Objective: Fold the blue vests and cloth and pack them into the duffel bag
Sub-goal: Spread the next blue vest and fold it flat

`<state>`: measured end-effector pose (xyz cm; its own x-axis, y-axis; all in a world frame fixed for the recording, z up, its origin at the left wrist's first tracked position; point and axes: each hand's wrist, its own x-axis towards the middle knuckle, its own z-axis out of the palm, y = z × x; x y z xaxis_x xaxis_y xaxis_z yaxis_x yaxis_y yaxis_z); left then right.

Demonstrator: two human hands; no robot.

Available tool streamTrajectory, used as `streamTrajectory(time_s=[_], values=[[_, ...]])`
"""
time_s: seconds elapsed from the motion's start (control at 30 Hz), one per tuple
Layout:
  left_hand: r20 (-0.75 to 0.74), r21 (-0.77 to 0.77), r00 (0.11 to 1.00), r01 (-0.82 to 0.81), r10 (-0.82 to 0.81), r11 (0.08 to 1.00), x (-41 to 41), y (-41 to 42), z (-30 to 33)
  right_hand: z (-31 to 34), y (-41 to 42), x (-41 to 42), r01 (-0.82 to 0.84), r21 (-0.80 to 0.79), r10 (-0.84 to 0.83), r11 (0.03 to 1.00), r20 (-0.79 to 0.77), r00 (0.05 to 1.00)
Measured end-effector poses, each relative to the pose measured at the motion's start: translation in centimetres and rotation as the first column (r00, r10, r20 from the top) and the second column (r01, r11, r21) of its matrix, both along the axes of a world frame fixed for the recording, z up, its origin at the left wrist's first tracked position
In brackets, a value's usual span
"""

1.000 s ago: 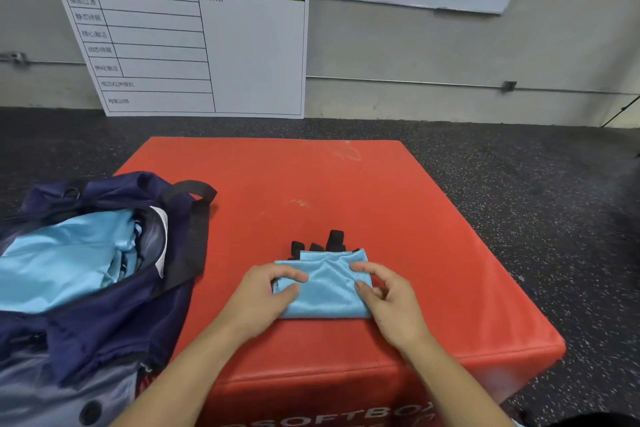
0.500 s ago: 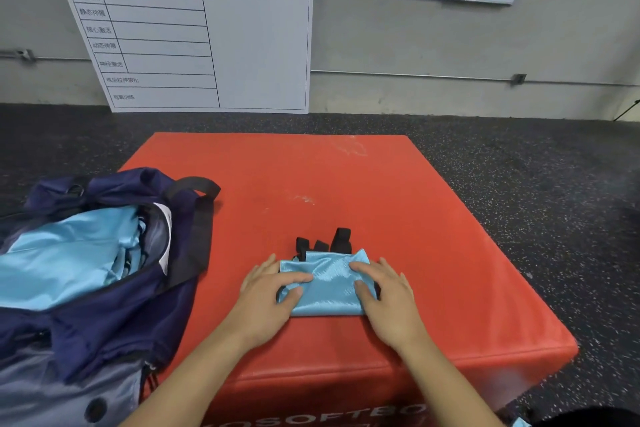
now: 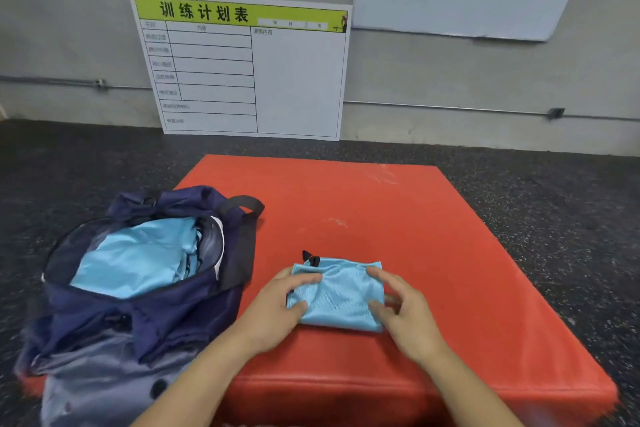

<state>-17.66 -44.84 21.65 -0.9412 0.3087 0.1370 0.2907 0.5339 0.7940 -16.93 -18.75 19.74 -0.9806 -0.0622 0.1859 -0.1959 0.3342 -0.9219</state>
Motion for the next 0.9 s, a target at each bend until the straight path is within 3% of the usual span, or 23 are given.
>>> streamTrajectory(time_s=[0.17, 0.4, 0.63, 0.8, 0.9], values=[[-0.085, 0.023, 0.993, -0.085, 0.087, 0.996, 1.8, -3.8, 2.9, 3.0, -3.9, -1.9, -0.096, 0.048, 0.099, 0.994, -0.065, 0.993], [-0.224, -0.013, 0.952, -0.219, 0.21, 0.976, 2.0, -12.1, 7.6, 7.1, -13.4, -4.4, -0.217, -0.003, 0.214, 0.976, -0.168, 0.962], [-0.293, -0.002, 0.874, -0.406, 0.388, 0.914, -1.7, -22.3, 9.1, 9.9, -24.6, -7.7, -0.201, 0.238, 0.275, 0.95, -0.336, 0.901], [-0.208, -0.098, 0.855, -0.501, 0.474, 0.86, -5.2, -28.4, 6.6, 8.7, -31.5, -10.1, -0.214, 0.491, 0.381, 0.845, -0.271, 0.884], [-0.091, -0.2, 0.865, -0.502, 0.494, 0.842, -6.7, -30.4, 3.9, 6.6, -33.8, -11.0, -0.256, 0.534, 0.407, 0.806, -0.186, 0.894]])
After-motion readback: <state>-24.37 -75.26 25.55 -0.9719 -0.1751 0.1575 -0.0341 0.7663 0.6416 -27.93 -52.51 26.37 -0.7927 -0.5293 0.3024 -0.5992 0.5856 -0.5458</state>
